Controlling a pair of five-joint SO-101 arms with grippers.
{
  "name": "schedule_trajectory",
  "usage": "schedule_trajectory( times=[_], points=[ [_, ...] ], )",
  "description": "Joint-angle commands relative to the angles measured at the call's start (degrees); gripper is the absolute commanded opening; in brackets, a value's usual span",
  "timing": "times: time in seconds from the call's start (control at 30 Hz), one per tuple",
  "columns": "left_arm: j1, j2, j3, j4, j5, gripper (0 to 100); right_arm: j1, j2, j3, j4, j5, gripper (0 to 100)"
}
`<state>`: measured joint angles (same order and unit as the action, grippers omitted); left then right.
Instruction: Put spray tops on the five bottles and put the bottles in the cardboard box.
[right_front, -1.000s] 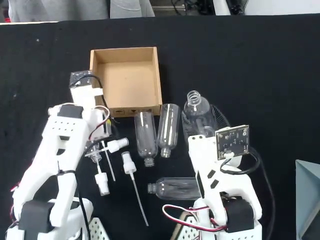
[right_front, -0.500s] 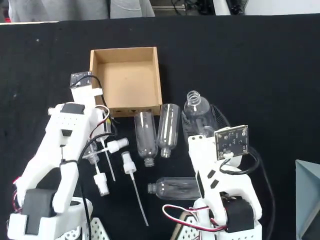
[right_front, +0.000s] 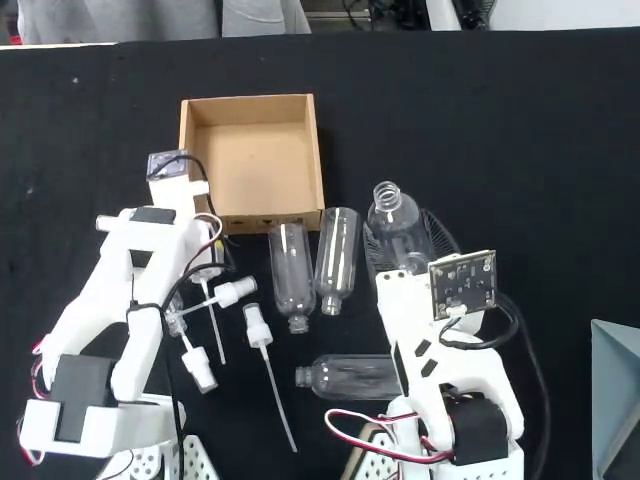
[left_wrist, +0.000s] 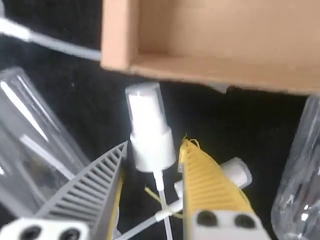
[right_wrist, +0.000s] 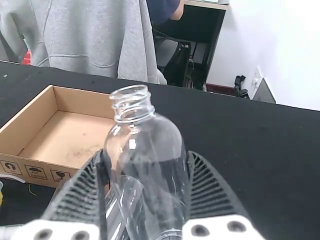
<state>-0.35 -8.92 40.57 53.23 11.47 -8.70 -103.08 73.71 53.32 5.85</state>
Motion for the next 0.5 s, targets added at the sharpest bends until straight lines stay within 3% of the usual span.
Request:
schedule_trajectory(
  times=[0.0,0.47],
  points=[
    [-0.75,-0.44,-0.75,-3.78,0.44,15,1.32,-4.97,0.22,-1.76,0.53,2.6],
    [-0.22,-0.44,1.36,-3.87,0.44,15,1.32,-5.14,0.22,-1.49,0.53,2.6]
  ],
)
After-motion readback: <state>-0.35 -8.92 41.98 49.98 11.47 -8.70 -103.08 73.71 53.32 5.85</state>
